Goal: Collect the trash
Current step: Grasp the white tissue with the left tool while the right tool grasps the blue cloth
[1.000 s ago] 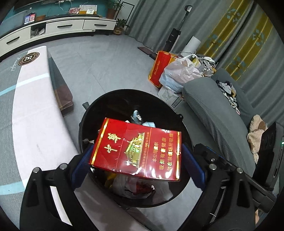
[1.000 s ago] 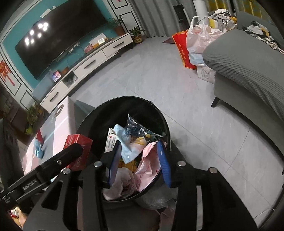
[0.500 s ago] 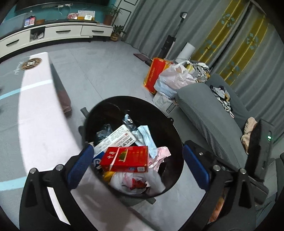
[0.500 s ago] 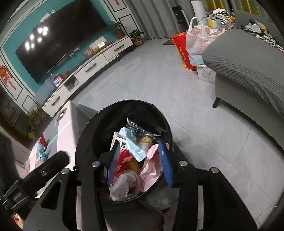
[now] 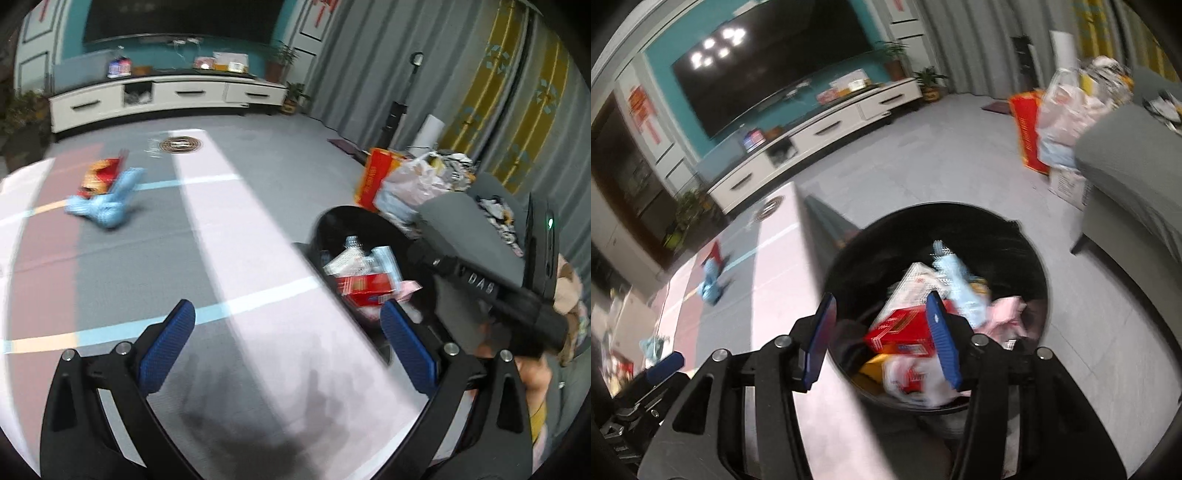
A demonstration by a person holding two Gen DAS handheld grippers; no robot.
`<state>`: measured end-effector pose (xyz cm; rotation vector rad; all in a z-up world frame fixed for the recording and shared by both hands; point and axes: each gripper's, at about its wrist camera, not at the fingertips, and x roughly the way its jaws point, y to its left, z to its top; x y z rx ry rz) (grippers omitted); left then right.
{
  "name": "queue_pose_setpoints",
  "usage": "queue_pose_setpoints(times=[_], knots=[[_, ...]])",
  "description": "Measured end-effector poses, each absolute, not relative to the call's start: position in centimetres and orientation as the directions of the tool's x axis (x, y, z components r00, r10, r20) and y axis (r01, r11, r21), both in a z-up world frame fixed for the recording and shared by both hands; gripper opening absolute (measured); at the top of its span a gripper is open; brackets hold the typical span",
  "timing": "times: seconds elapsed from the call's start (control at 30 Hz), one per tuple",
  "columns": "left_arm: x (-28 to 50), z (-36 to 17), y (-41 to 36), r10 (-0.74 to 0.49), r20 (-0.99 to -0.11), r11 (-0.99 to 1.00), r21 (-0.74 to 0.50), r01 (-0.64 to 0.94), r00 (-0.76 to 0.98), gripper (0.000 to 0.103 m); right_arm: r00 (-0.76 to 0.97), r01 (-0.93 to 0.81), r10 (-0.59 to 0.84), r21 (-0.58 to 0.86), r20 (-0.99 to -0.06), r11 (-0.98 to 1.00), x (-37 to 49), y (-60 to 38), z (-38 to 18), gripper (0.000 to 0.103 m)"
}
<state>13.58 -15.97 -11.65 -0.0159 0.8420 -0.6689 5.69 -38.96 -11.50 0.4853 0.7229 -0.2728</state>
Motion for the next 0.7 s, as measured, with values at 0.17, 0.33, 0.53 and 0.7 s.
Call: queue_pose_setpoints(times=[0.17,0.33,0.53,0.7], knots=[[13.9,-11.9,-9.7,-0.503,-0.698,0.842,-0.264,0.470,0.510,0.100,0.726,0.288,-0.008,0.294,-0.688,0.911,7.6,-34.6,-11.4,0.052],[14.9,-12.3,-1.5,-0.393,-0.708,0.916,-0.242,0.321,0.587,0.100,0.718,0.154,0.071,0.258,-0.692,0.954,9.4,-30.0,-11.4,0.053],[16.5,-12.9,7.2,-0.237,-0.693,0.968,-0.232,0.100,0.681,0.100,0.700,0.041,0.143,0.240,-0.699,0.970,10.9,-25.1,-11.8,0.057],[18.1,-13.5,11.6,-0.146,-0.701,0.976,-0.218,-0.015,0.698,0.100,0.677,-0.004,0.181,0.242,-0.713,0.970,12.6,-21.8,-12.5,0.060]])
